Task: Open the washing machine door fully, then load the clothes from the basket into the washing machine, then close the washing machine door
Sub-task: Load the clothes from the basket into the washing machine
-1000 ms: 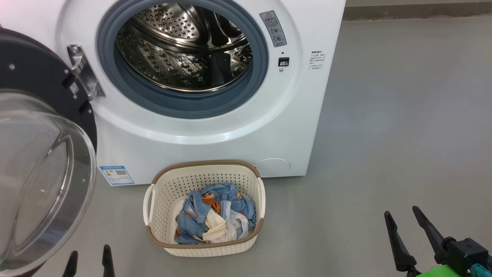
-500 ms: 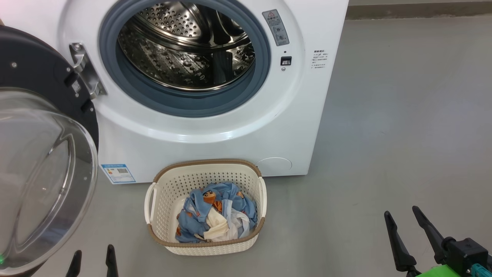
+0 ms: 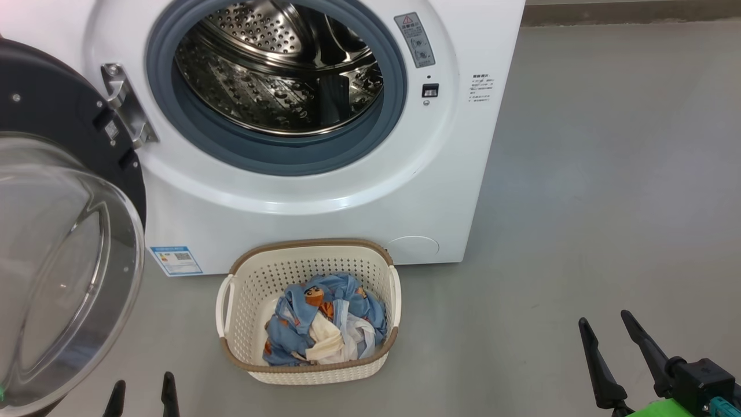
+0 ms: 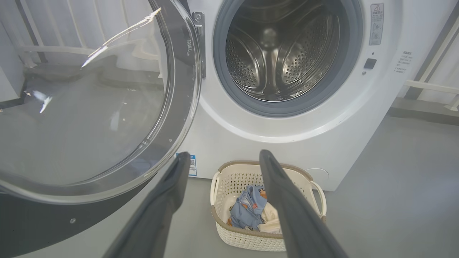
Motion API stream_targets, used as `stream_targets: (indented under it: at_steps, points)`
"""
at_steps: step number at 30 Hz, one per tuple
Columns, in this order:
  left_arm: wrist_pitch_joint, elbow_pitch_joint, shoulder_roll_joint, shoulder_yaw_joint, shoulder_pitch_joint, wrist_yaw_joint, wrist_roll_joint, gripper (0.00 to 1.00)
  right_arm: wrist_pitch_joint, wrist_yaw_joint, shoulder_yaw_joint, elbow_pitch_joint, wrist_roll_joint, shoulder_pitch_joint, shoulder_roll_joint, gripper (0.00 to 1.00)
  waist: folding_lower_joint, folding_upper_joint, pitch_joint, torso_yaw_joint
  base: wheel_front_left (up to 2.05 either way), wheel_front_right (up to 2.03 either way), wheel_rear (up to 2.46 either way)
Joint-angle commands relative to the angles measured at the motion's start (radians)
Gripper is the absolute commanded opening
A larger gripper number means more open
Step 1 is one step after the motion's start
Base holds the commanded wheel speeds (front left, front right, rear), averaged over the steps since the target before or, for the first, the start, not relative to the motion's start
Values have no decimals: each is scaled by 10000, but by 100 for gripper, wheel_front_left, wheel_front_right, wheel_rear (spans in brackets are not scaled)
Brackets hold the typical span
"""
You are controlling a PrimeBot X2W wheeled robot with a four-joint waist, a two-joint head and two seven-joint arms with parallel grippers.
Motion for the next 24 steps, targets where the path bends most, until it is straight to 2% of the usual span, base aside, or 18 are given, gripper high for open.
stream_targets:
  at_steps: [1, 12, 24]
  points:
    - [-66, -178, 28, 308, -158, 35, -40, 100, -118, 16, 233, -247, 68, -206, -92, 100, 0, 0, 14, 3, 72, -72, 0]
    - [-66, -274, 29, 398, -265, 272, 279, 100, -118, 16, 209, -266, 52, -239, -88, 100, 0, 0, 108, 7, 113, -113, 0]
    - [-66, -361, 28, 339, -303, 288, 195, 100, -118, 16, 195, -241, 44, -283, -105, 100, 0, 0, 151, -6, 12, -12, 0]
